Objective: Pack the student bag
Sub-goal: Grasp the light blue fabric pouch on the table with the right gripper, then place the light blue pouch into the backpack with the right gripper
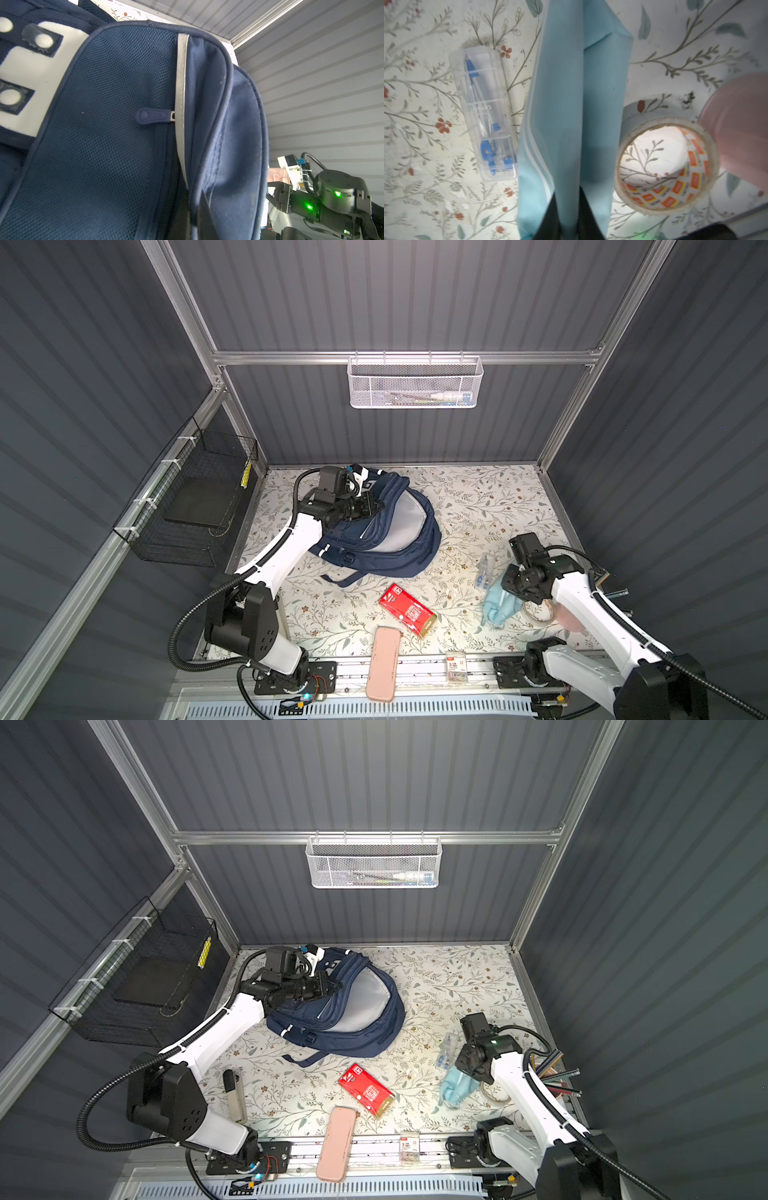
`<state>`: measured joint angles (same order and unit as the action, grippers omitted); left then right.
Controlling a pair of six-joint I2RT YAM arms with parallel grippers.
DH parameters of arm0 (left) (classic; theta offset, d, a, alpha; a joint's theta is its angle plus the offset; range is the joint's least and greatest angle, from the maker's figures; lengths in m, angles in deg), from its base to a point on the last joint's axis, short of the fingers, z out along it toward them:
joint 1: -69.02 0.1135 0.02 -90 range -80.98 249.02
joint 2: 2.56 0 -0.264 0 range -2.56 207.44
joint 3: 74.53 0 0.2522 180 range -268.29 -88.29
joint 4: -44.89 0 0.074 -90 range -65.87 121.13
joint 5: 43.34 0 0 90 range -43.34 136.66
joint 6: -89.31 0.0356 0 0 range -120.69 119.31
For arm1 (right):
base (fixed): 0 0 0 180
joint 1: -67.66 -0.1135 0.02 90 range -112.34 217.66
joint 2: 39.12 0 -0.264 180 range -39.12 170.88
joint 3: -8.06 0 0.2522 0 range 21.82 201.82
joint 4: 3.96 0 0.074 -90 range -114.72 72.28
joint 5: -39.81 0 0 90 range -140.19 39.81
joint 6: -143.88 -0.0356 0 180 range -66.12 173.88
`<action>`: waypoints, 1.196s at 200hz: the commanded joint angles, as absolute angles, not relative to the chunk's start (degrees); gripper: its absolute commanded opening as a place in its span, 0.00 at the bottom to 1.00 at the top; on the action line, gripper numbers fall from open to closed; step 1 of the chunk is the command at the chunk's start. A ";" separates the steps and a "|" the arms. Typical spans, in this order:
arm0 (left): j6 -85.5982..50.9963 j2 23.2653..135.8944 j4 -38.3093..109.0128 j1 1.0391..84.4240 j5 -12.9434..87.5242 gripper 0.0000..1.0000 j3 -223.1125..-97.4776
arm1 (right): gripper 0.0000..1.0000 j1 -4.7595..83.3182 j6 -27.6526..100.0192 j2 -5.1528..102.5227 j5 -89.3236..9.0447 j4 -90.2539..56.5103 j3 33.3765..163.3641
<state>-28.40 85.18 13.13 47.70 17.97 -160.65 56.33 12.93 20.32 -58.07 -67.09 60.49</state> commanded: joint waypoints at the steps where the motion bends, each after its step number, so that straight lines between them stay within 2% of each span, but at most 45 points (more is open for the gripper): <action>1: -28.56 82.35 12.31 47.30 14.62 0.00 -162.01 | 0.00 56.44 13.53 17.22 -58.49 -68.57 62.07; 50: -28.74 82.78 11.28 47.31 12.70 0.00 -164.66 | 0.00 49.72 11.42 10.24 -60.54 -71.28 72.74; 79: -28.91 83.27 11.35 47.32 10.65 0.00 -166.91 | 0.00 43.94 11.08 13.50 -52.22 -56.12 77.34; 107: -26.93 84.89 6.89 47.49 11.77 0.00 -174.12 | 0.00 38.64 11.04 24.23 -44.56 -34.42 80.65; 144: -23.39 86.54 0.42 47.62 14.53 0.00 -181.58 | 0.00 35.74 8.64 42.66 -37.24 -18.18 88.93; 187: -22.97 87.98 0.18 47.80 14.49 0.00 -183.69 | 0.00 31.00 6.83 62.85 -36.07 -10.67 101.34; 239: -24.80 89.14 0.61 47.84 15.17 0.00 -188.66 | 0.00 26.71 -0.75 80.47 -39.70 -2.99 110.09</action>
